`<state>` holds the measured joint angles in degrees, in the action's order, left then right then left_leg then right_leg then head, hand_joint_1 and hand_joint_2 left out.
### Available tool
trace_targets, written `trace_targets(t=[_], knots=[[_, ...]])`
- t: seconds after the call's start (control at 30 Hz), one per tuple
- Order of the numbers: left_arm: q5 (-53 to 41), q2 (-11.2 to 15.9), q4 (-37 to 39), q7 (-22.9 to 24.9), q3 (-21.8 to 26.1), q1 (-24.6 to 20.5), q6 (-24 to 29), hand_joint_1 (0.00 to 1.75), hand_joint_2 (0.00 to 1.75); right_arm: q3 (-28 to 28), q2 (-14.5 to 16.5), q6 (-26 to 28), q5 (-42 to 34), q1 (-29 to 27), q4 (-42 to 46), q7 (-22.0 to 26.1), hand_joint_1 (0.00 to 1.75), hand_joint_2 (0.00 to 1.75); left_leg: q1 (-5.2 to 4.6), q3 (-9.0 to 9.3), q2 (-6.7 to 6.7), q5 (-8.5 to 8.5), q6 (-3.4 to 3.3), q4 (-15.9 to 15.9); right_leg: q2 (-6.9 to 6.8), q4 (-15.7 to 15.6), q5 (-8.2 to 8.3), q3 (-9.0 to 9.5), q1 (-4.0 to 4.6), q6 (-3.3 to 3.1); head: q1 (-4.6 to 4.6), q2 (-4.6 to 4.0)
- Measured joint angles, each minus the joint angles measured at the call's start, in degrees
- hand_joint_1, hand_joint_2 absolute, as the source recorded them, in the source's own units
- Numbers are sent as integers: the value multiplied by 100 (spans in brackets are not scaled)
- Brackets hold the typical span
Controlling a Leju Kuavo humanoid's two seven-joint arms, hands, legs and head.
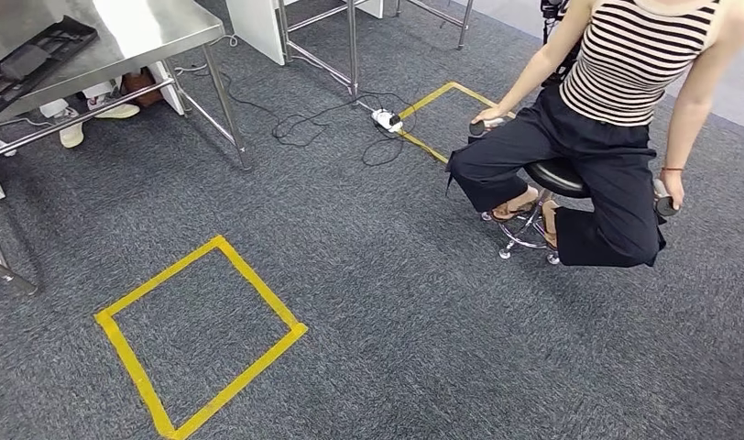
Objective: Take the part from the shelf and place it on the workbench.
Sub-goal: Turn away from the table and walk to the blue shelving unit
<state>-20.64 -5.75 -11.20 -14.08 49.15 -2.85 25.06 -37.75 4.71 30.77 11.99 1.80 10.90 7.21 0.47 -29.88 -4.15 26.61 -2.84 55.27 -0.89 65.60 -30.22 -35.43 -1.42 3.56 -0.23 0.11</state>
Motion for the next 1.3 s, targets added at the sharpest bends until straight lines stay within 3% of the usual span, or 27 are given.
trace_targets(t=[0.07,0.1,0.13,0.23,0.3,0.33,0.43,0.47,0.5,0.53,0.57,0.63,0.7,0.77,0.83,0.9,0.97,1.0,1.03,1.1,1.13,1.2,1.27,1.3], knots=[[-12,-4,1,1,-1,-3,1,0,0,-2,-3,0,-8,24,1,0,0,0,-30,14,-109,32,55,31,-300,-746,215,433,-4,24,8,0],[-19,-3,1,1,-2,-4,1,0,0,-2,-3,0,-12,36,1,0,0,0,-47,17,-140,46,79,46,-418,-916,258,535,1,12,11,0],[-24,-2,1,2,-2,-4,1,0,0,-2,-1,0,-14,44,1,0,0,0,-61,16,-158,58,95,55,-480,-956,268,558,6,-7,13,0],[-28,-3,1,2,-2,-3,1,0,0,-3,-3,0,-15,45,1,-1,0,0,-61,20,-167,62,102,56,-468,-955,276,561,10,-13,10,0],[-44,-4,1,1,-4,-8,-3,0,0,-10,-5,4,-22,42,1,-1,0,0,-54,39,-209,67,130,54,-386,-952,287,536,16,-62,-4,0],[-55,-4,1,-2,-10,-17,-12,0,0,-22,-6,9,-36,36,0,0,0,0,-37,56,-248,74,169,52,-305,-962,304,524,17,-117,-9,0],[-100,3,4,-13,-42,-6,-44,0,0,-105,-9,24,-109,15,-1,-23,0,0,37,-432,223,774,307,1229,77,-982,390,492,29,-306,-42,0],[-109,6,5,-14,-48,5,-48,0,0,-128,-9,25,-124,8,-1,-32,0,0,47,-641,408,990,317,1682,188,-974,406,480,39,-332,-52,0],[-109,8,5,-14,-48,8,-48,0,0,-138,-8,25,-126,0,-1,-33,0,0,47,-686,415,941,304,1745,265,-965,409,473,49,-335,-52,0],[-109,9,5,-13,-48,8,-48,0,0,-145,-8,25,-128,-6,-1,-33,0,0,48,-618,429,779,286,1571,344,-955,408,473,54,-335,-51,0],[-110,10,5,-13,-49,7,-48,0,0,-150,-7,25,-130,-7,-1,-33,0,0,50,-462,480,551,263,1220,423,-946,408,476,56,-334,-51,0],[-114,15,5,-13,-51,5,-46,0,0,-161,-3,26,-137,6,-1,-40,0,0,56,-119,709,212,215,469,570,-925,410,465,70,-319,-49,0],[-121,19,6,-3,-55,2,-34,0,0,-174,2,26,-157,12,-1,-48,0,0,41,6,831,147,183,172,690,-914,429,415,72,-268,-48,0],[-139,14,7,19,-57,-7,-5,0,0,-188,3,26,-184,-12,-1,-50,0,0,23,6,718,119,137,129,750,-905,453,347,46,-202,-48,0],[-159,6,8,37,-60,-14,20,0,0,-211,6,27,-208,-24,-1,-52,0,0,31,13,582,68,62,68,534,-703,346,205,44,-185,-31,0],[-172,1,9,48,-63,-5,28,0,0,-237,12,32,-222,-4,-1,-58,0,0,25,8,425,46,16,40,244,-55,33,-127,48,-215,-7,0],[-185,-2,10,55,-64,4,30,0,0,-262,16,37,-238,6,-1,-61,0,0,10,-9,262,45,6,43,165,679,-245,-472,29,-208,5,0],[-199,-6,10,56,-68,4,29,0,0,-277,16,38,-254,-1,-1,-61,0,0,7,-13,187,46,7,45,151,807,-267,-514,19,-173,6,0],[-215,-14,11,57,-77,2,28,0,0,-295,16,40,-272,-10,-1,-61,0,0,7,-12,118,48,11,47,129,697,-205,-432,8,-122,10,0],[-248,-34,11,58,-95,-5,24,0,0,-323,17,55,-301,-17,-1,-60,0,0,6,3,-12,62,37,59,-32,-97,67,36,-16,-24,14,0],[-256,-40,11,59,-100,-8,21,0,0,-333,20,66,-310,-6,-1,-60,0,0,-8,5,-69,82,69,76,-131,-487,183,262,-14,-15,15,0],[-264,-43,11,58,-103,-19,19,0,0,-348,32,91,-321,6,-1,-61,0,0,-30,9,-165,109,146,105,-224,-865,291,466,9,-76,-2,0],[-266,-46,11,58,-105,-39,18,0,0,-373,40,105,-327,-8,-1,-62,0,0,-12,24,-236,116,219,106,-116,-876,318,433,34,-172,-18,0],[-267,-49,12,59,-107,-49,17,0,0,-389,44,109,-329,-17,-1,-63,0,0,9,22,-181,150,255,135,-68,-884,330,426,31,-208,-21,0]])
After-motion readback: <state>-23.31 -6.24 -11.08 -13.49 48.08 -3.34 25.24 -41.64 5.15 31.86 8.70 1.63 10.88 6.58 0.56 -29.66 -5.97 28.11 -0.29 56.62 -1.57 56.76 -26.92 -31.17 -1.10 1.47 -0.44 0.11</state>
